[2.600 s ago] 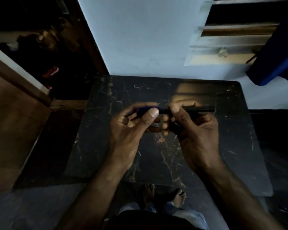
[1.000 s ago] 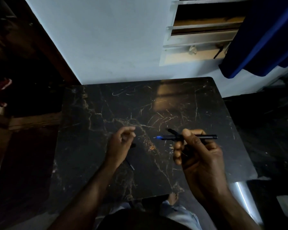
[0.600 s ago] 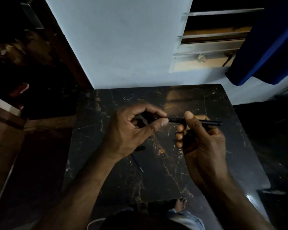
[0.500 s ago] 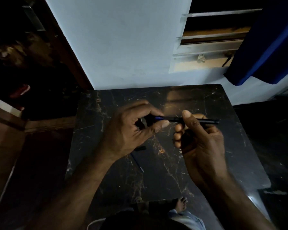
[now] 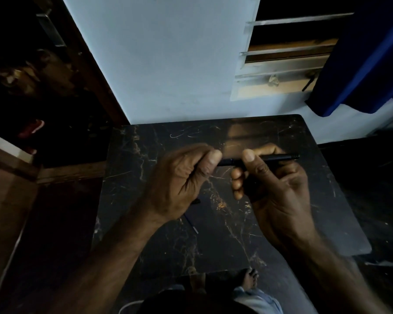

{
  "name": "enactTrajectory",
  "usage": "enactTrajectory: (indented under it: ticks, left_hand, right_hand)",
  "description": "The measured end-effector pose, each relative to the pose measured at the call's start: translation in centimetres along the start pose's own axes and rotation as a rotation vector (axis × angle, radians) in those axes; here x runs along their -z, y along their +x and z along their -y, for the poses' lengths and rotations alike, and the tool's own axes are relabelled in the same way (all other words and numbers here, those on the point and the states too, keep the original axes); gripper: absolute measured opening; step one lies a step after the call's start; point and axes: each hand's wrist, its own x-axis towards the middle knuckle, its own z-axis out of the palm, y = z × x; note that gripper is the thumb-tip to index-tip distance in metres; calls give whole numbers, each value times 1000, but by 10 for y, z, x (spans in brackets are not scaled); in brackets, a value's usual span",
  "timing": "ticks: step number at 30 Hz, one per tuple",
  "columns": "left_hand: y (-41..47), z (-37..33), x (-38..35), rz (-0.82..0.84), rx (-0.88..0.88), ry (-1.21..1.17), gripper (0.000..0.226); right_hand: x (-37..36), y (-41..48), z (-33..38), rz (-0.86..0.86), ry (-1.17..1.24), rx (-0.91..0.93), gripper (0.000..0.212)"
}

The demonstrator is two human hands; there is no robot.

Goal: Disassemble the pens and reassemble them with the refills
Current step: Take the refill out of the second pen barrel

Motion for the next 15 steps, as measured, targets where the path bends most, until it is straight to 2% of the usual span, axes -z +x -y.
enactTrajectory:
  ticks: [7,10,12,15]
  left_hand:
    - [0,-4,12,41,232,-210,51]
    - [-3,-9,10,-26,254,-352,25]
    - [-5,-10,10,-54,208,-295,16]
    - [-5,-6,7,-114,129,-134,28]
  right_hand:
    - [-12,-2,-8,-32,20,88,13]
    - [-13,0,-6,-64,41,80,18]
    - [-10,1,-5,-71,34,76,16]
    - [-7,0,-7,-48,28,68,13]
